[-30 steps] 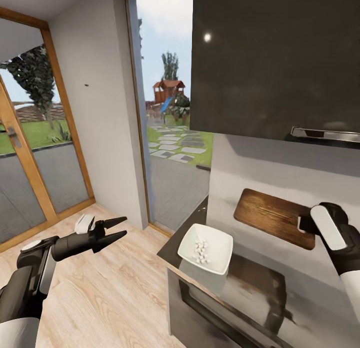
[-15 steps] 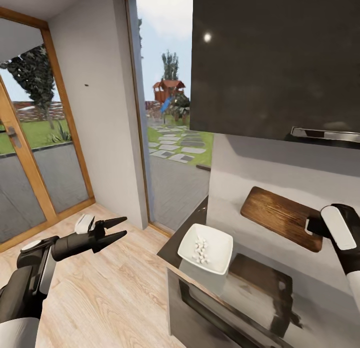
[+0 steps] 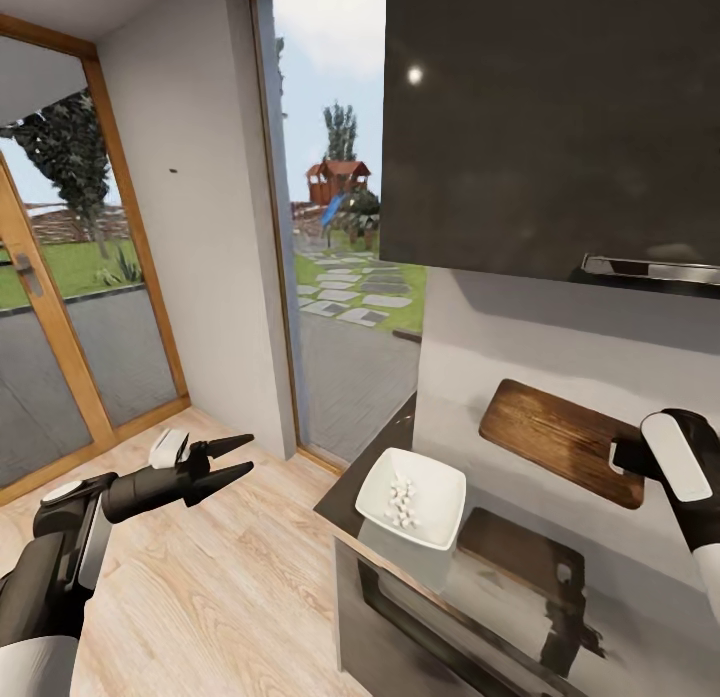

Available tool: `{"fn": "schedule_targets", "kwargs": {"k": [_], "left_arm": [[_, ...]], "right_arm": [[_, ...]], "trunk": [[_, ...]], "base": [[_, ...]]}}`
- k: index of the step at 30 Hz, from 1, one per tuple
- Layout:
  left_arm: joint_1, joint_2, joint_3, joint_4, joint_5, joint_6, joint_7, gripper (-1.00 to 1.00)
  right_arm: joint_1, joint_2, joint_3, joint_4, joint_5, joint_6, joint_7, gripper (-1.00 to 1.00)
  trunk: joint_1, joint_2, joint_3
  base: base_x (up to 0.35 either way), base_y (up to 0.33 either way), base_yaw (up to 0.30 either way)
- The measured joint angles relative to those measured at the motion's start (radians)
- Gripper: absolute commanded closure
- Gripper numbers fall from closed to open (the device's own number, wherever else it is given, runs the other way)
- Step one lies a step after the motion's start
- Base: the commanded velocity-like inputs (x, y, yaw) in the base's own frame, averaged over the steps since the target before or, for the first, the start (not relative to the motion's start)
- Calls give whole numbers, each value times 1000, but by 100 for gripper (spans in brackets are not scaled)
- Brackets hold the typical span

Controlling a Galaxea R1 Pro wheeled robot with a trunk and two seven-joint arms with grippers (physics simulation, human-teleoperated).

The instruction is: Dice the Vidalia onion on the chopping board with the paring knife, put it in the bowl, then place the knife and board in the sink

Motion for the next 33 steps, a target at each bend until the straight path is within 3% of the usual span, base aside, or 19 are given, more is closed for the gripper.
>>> {"fn": "schedule_targets", "kwargs": {"k": [7,18,33], "left_arm": [[0,0,0,0,0,-1,0,-100],[0,0,0,0,-1,-1,1,-100],[0,0,0,0,-2,-1,1,-100]], "right_arm": [[3,0,22,1,1,6,0,100],[3,0,116,3,2,7,-1,100],[4,0,125,15,3,6,-2,100]], "trunk": [[0,0,0],[0,0,0],[0,0,0]], "base": [[0,0,-3],[0,0,-236],[0,0,-285]]}}
